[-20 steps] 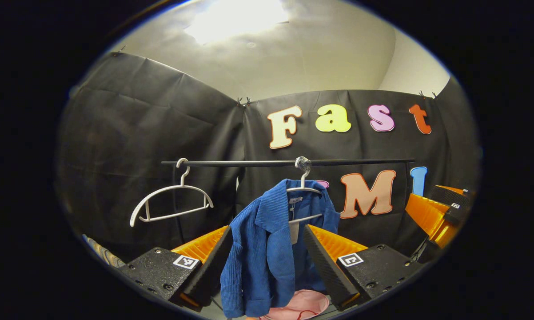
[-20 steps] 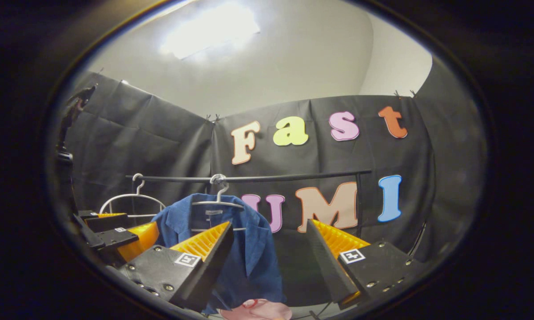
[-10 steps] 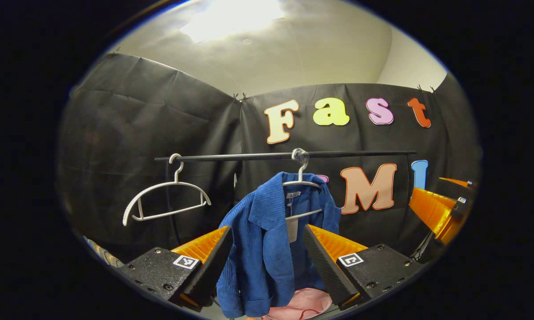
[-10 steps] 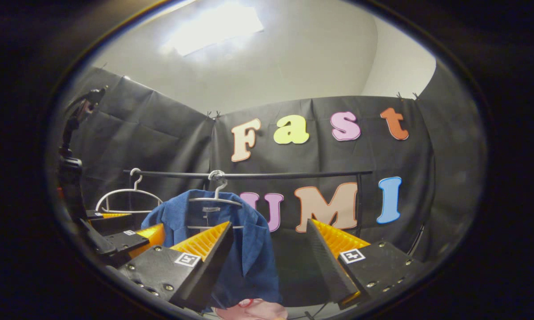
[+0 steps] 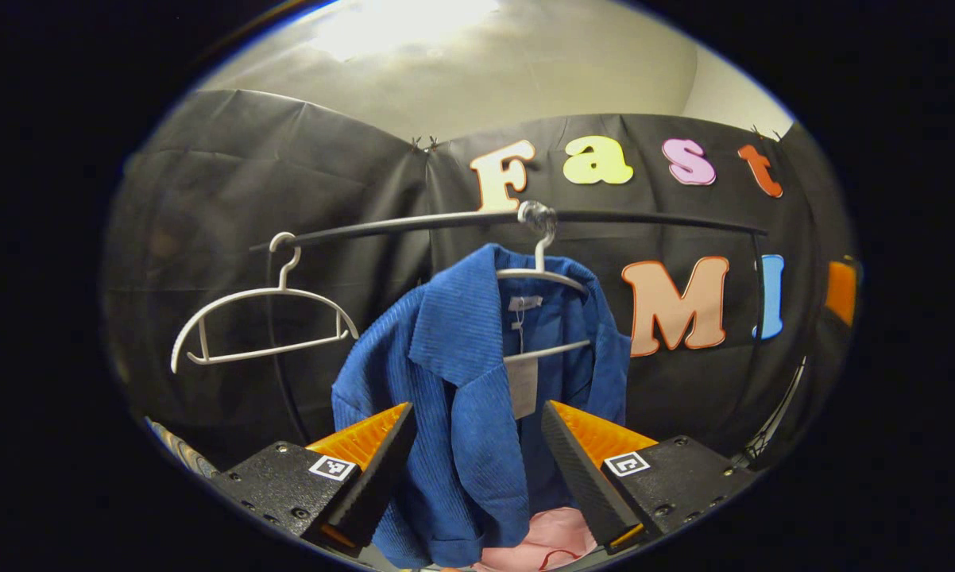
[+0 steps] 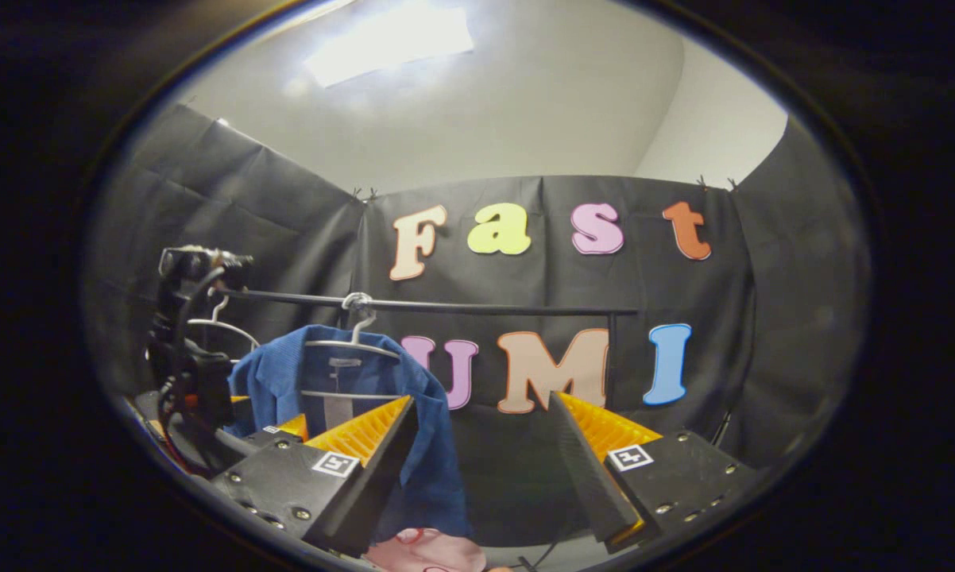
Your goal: Grasp the clothes on the hanger with both hands and then place them into the laundry hamper below.
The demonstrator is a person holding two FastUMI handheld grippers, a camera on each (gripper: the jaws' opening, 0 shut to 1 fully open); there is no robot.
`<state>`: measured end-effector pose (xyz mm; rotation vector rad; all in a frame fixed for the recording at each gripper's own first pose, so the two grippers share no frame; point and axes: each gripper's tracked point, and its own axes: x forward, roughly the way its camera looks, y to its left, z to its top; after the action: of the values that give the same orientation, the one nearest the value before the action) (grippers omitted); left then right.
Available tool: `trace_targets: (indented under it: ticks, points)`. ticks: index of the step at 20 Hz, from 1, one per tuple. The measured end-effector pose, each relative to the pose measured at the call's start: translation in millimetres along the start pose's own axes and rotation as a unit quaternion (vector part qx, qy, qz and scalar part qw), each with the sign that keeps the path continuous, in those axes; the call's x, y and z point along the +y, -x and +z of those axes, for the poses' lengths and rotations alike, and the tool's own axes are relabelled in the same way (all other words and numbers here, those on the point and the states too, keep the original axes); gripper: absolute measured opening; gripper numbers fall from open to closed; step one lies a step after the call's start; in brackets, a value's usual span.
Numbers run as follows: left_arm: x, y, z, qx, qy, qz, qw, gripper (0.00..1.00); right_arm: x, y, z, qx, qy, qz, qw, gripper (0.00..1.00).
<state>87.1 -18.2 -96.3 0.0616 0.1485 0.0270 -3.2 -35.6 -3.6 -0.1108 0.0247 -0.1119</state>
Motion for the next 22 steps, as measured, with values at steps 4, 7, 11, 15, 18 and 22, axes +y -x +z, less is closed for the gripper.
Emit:
trace_targets:
  ticks: [4,7,11,15,18,22]
  points:
    - [2,-19,-24,0.023,0.002,0.012,1.0,0.98,-7,-3,-2,0.003,0.011,-0.013,1.0,0.98]
    - [6,-27,-35,0.033,0.003,0.017,0.999,0.99,-5,-8,-4,0.004,0.014,-0.013,1.0,0.98]
    - [14,-37,-39,0.03,0.0,0.017,0.999,0.84,5,-14,-7,0.006,0.012,-0.007,1.0,1.0]
    - [19,-52,-40,0.033,0.011,0.005,0.999,0.55,13,-19,-11,0.011,0.009,-0.006,1.0,0.94]
    - [29,-54,-41,0.034,0.018,0.0,0.999,0.32,21,-21,-16,0.016,0.01,-0.007,1.0,0.93]
    - [33,-52,-39,0.039,0.011,-0.025,0.999,0.07,34,-26,-30,0.029,0.013,-0.011,0.999,0.94]
